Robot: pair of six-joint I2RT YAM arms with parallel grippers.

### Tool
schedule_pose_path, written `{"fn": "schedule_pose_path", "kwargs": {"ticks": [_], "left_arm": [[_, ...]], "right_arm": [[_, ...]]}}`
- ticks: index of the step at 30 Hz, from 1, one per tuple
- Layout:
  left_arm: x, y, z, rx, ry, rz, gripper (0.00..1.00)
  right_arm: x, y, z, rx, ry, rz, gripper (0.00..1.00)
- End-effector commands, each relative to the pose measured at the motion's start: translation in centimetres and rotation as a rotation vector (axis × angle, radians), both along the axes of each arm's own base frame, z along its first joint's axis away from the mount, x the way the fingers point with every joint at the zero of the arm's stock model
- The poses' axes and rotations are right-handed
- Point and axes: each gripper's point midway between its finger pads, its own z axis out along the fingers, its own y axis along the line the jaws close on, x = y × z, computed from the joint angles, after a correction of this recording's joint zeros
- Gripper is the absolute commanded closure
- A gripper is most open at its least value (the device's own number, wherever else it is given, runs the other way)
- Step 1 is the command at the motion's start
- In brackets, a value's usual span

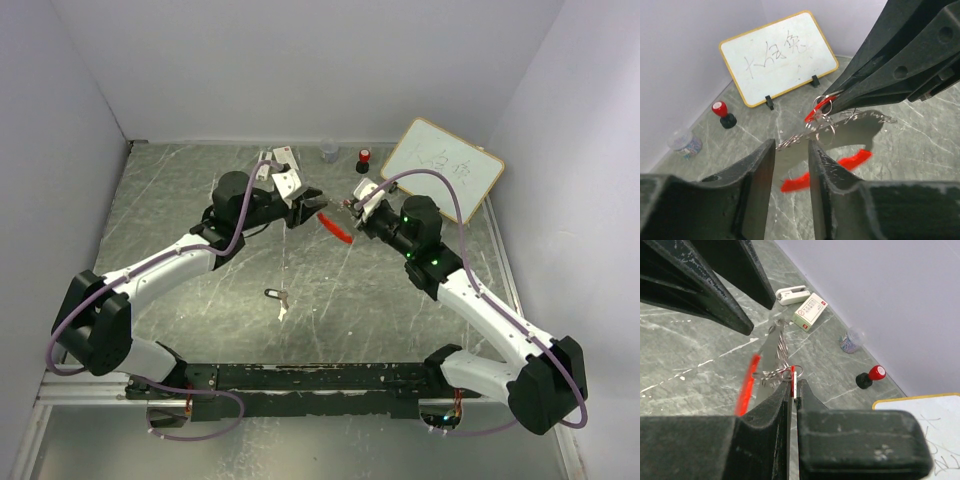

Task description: Put the keys on the keyring

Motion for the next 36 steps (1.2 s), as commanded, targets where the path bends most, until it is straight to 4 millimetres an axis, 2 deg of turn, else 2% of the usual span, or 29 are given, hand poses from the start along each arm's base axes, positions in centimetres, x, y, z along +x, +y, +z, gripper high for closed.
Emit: {"fn": "schedule_pose_path", "kwargs": {"ticks": [1, 7, 17, 28, 36], "left_arm": [[0.8, 0.8, 2.1, 0.005, -0.040, 0.069, 0.52], [0.8, 0.9, 2.6, 0.004, -0.058, 0.072, 0.48], [-1.0, -1.2, 3.2, 0.004, -0.050, -0.090, 0.49], [-1.9, -3.1, 1.6, 0.060, -0.001, -0.147, 0.52], [-1.3, -3.1, 0.9, 0.076, 0.012, -0.106, 0.54]], "right_arm": [[0.4, -0.1, 3.2, 0.032, -0.087, -0.010, 1.00], [0.5, 0.2, 3.3, 0.034, -0.087, 0.001, 1.00], [0.7, 0.4, 3.1, 0.019, -0.077, 0.007, 1.00], [0.8, 0.7, 3.2, 0.023, -0.077, 0.020, 1.00], [0.7, 0.8, 3.5, 0.030, -0.080, 0.027, 1.00]]}}
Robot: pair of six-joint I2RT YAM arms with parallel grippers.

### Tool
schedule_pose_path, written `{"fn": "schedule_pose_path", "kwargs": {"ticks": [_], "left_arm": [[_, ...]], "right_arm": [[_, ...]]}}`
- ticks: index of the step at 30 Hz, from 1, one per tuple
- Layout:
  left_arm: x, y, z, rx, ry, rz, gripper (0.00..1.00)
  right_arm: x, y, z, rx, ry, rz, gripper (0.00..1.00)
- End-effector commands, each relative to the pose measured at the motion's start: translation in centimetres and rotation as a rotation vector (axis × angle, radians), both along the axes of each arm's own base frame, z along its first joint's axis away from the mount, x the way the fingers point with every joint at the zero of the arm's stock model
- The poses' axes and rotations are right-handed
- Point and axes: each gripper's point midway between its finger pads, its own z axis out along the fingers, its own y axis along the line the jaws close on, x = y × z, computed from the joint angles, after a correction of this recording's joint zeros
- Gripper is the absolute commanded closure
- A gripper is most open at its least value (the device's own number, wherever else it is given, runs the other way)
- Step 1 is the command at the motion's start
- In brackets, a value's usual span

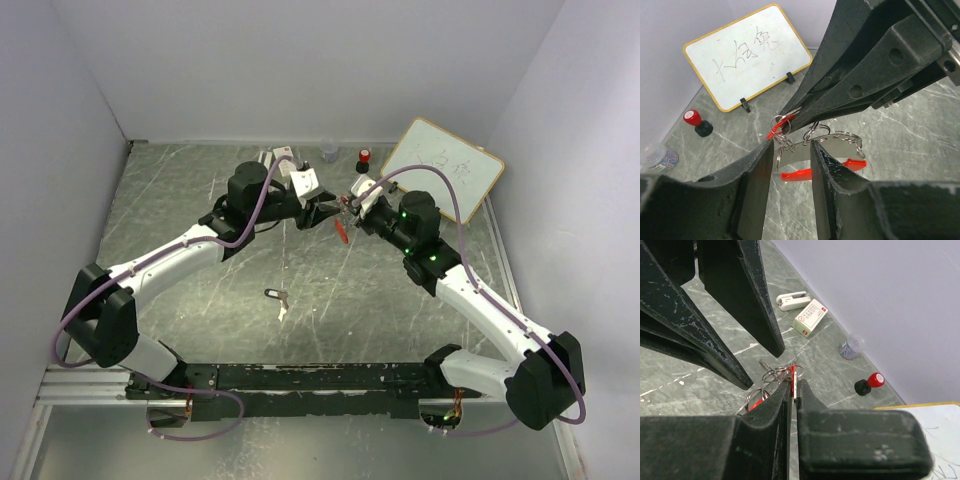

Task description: Put the keys on the keyring

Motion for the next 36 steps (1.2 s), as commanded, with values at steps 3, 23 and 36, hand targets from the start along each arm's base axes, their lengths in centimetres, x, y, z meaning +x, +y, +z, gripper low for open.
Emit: {"fn": "schedule_pose_path", "kwargs": {"ticks": [3, 23, 36], "left_arm": [[0.3, -0.5, 1.0, -0.007, -0.022, 0.009, 0.54], [1.9, -0.9, 0.6, -0.017, 0.006, 0.066, 0.60], [2.7, -0.4, -0.1, 0.026, 0.020, 0.116, 0.83]], "right_arm": [[0.1, 0.4, 2.8, 0.039, -0.066, 0.017, 1.00], [-0.8, 0.9, 2.5, 0.054, -0.059, 0.062, 1.00], [-0.9, 0.8, 2.6, 0.051, -0.066, 0.057, 1.00]]}}
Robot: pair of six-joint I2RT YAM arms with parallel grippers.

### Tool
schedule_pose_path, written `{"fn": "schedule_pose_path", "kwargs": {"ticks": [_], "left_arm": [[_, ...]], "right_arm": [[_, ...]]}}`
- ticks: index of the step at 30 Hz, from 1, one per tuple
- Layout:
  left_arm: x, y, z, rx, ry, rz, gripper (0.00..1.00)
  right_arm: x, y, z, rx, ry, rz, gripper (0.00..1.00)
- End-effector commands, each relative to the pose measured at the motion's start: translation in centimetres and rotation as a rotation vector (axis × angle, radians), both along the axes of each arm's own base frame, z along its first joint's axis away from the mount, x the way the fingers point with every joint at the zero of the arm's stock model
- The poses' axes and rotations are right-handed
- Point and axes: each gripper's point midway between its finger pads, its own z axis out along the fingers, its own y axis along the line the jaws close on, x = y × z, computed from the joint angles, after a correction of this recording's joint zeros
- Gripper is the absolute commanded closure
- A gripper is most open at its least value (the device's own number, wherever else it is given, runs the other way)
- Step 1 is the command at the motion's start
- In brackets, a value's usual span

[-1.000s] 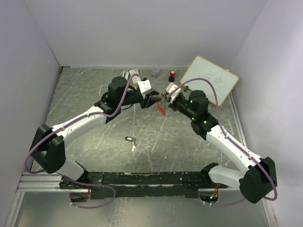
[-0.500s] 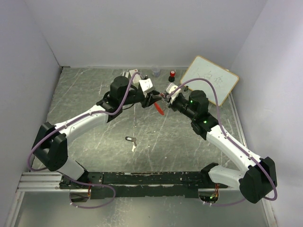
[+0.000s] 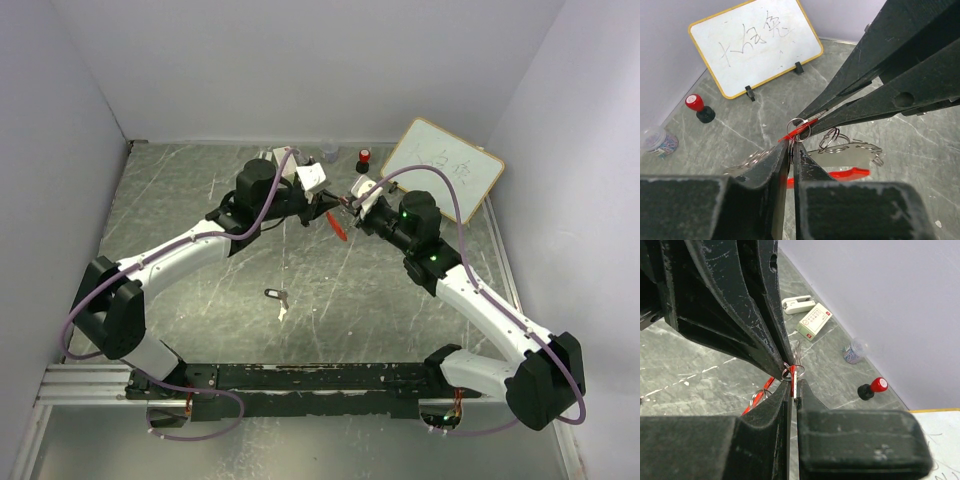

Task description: Put the keys on the keyring

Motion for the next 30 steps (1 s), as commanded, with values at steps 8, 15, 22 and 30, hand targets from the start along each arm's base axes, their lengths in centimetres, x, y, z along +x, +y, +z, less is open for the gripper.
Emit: {"fn": "schedule_pose_path", "kwargs": {"ticks": [8, 15, 22, 30], "left_arm": [[1.0, 0.6, 1.3, 0.006, -0.048, 0.065, 0.93], [0.6, 1.3, 3.4, -0.040, -0.102, 0.082, 0.93], [0.2, 1.9, 4.8, -0.073, -0.136, 0.090, 0.93], [-0.8, 1.7, 5.2, -0.104, -0.150, 0.050, 0.93]], "right_arm": [[0.1, -0.1, 2.2, 0.041, -0.050, -0.019, 1.00], [1.2, -0.7, 0.5, 0.019, 0.013, -0.084, 1.00], [1.6, -0.9, -0.5, 0.016, 0.035, -0.110, 1.00], [1.9, -1.2, -0.5, 0.020, 0.031, -0.135, 1.00]]}}
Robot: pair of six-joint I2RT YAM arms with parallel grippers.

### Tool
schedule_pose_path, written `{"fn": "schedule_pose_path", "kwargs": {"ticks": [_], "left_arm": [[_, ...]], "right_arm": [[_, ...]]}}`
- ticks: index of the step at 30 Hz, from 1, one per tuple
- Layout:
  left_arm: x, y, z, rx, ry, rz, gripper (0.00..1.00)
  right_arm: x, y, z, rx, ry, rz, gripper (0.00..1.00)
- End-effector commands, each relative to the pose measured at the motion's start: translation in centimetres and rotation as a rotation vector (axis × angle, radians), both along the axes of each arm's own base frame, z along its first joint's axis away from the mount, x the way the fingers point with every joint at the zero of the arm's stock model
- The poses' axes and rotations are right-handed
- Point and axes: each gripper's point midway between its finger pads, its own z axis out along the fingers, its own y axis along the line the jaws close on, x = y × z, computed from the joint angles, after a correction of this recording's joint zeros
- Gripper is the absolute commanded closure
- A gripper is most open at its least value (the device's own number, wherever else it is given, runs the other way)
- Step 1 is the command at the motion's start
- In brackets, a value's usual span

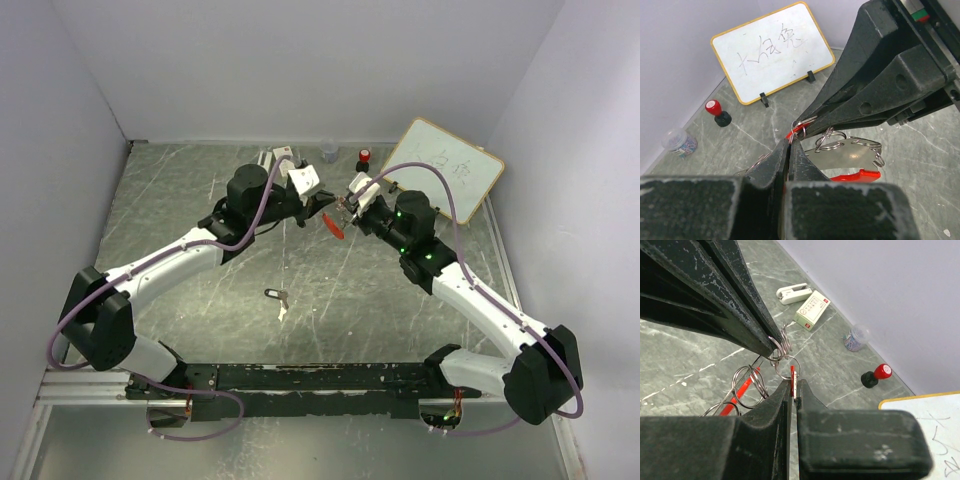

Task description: Put the keys on the keyring

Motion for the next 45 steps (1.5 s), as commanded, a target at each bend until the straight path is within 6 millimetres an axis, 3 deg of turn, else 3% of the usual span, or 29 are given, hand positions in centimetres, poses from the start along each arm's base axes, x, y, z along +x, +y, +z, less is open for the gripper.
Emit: {"fn": "schedule_pose_path", "kwargs": {"ticks": [1, 4, 7, 11, 30, 45], "left_arm": [[-0.6, 0.3, 3.3, -0.069, -0.081, -0.010, 0.93], [0.0, 0.4, 2.4, -0.033, -0.055, 0.013, 0.92], [0.7, 0.6, 0.9, 0.002, -0.021, 0.052, 0.64], [1.2, 1.0, 0.3, 0.004, -0.018, 0.087, 0.54], [2.5, 0.7, 2.3, 0.011, -0.135, 0.101, 0.53], [-0.5, -1.3, 1.6, 0.007, -0.163, -0.119, 0.55]], "right_arm": [[1.0, -0.8, 1.0, 0.015, -0.027, -0.066, 1.00], [1.0, -1.5, 2.5, 0.044, -0.069, -0.100, 1.00], [0.9, -1.6, 4.1, 0.057, -0.106, -0.102, 1.00], [1.0, -1.3, 4.8, 0.033, -0.119, -0.077, 1.00], [-0.1, -0.5, 4.1, -0.014, -0.123, 0.008, 1.00], [-0.7, 0.3, 3.6, -0.030, -0.118, 0.065, 1.00]]}}
